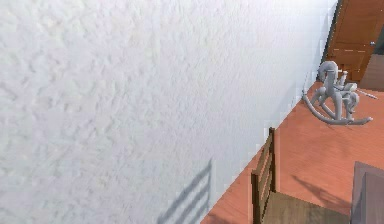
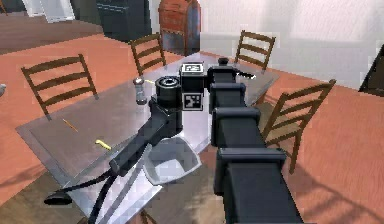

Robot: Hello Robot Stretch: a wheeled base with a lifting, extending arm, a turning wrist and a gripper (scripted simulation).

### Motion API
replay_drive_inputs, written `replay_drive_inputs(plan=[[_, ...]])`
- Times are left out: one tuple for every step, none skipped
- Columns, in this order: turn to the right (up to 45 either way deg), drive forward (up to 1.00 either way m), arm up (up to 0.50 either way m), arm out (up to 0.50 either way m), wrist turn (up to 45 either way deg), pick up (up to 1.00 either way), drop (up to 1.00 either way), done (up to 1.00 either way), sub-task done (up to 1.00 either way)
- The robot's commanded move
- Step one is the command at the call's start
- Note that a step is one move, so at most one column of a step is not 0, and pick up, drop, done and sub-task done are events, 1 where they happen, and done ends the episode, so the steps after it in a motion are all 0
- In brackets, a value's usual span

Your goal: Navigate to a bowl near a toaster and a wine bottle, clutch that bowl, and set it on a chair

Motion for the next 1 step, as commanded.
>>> replay_drive_inputs(plan=[[0.0,0.00,0.00,0.00,45.0,0.00,0.00,0.00,0.00]])
